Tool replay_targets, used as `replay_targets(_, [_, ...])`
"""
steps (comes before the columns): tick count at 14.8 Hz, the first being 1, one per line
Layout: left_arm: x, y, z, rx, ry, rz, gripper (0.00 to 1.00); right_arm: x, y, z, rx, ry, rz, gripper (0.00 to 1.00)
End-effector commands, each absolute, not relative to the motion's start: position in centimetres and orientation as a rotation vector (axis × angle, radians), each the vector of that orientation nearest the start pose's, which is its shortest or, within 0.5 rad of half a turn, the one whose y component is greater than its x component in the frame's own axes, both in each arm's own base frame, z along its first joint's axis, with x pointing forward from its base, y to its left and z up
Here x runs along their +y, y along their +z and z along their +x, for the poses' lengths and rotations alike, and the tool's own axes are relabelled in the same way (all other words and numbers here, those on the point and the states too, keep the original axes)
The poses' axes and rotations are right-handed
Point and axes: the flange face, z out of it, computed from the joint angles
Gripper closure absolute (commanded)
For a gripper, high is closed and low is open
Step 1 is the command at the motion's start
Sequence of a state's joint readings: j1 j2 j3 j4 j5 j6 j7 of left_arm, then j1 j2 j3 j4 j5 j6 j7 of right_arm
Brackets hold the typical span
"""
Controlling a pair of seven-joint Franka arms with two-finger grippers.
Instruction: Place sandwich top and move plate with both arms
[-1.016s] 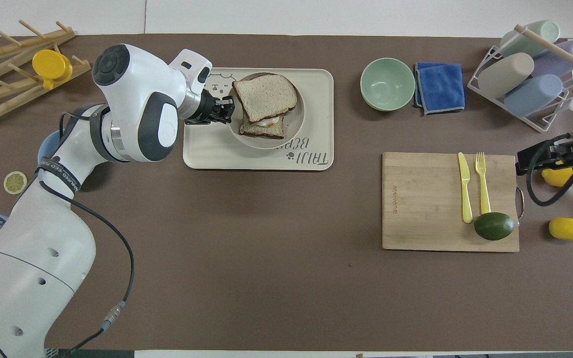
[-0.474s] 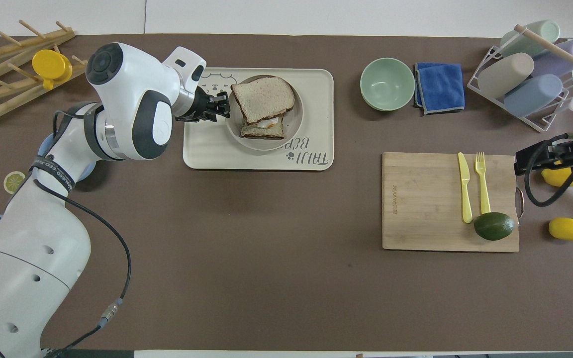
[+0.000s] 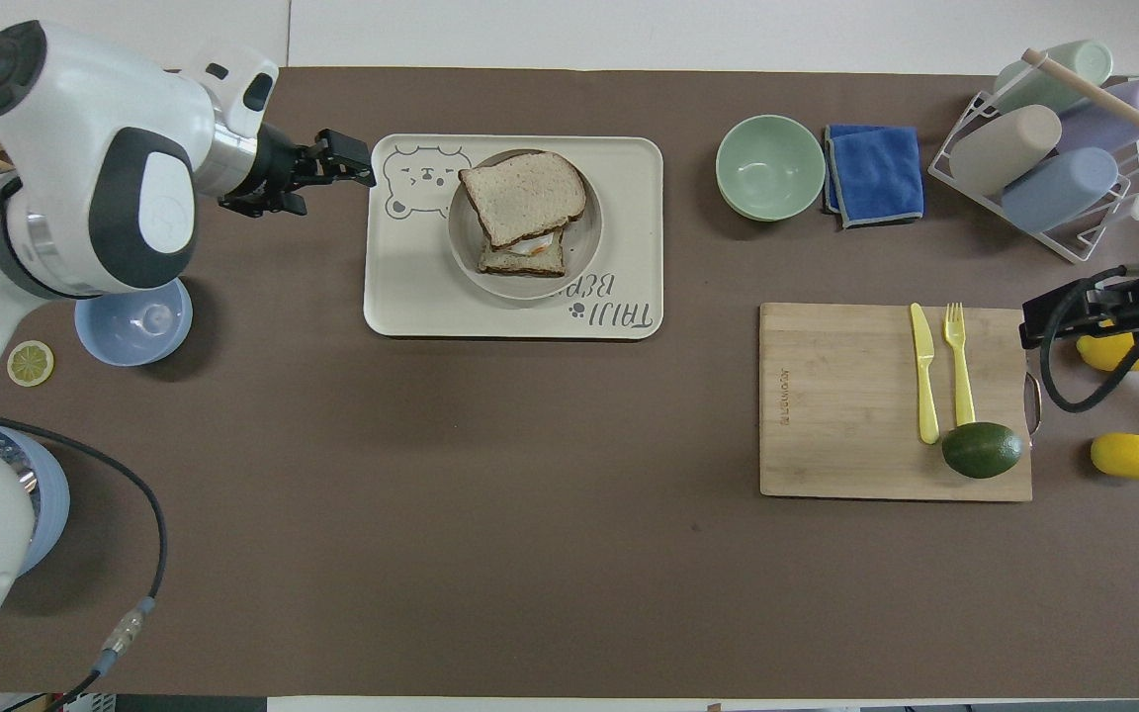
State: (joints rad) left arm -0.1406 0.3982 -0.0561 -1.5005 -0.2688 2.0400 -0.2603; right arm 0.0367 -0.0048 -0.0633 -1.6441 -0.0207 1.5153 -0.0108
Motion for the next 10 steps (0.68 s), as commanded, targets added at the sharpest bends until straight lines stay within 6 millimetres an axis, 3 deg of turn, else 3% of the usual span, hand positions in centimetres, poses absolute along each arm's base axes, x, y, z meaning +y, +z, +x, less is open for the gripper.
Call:
replay_targets(1, [-12.4,50.0,65.2,-0.242,-0.137,-3.338,0.00,-1.7,59.2,54.5,0.002,0.175,-3.154,0.00])
replay_targets(4, [-10.9,54.3,63.0,-0.181,-0.150,-3.235,0.00,-1.7,59.2,54.4,0.002,0.175,-3.154,0.00])
replay_targets(5, [-9.2,56.4,61.9,-0.209,-0.146,-3.228,0.00,-1.7,59.2,54.4,0.002,0.177,-3.153,0.00])
replay_targets(10, [-7.2,64.1,54.3,-0.185,0.026,-3.128,0.00,-1.6,59.3,54.4,0.000,0.173,-3.154,0.00])
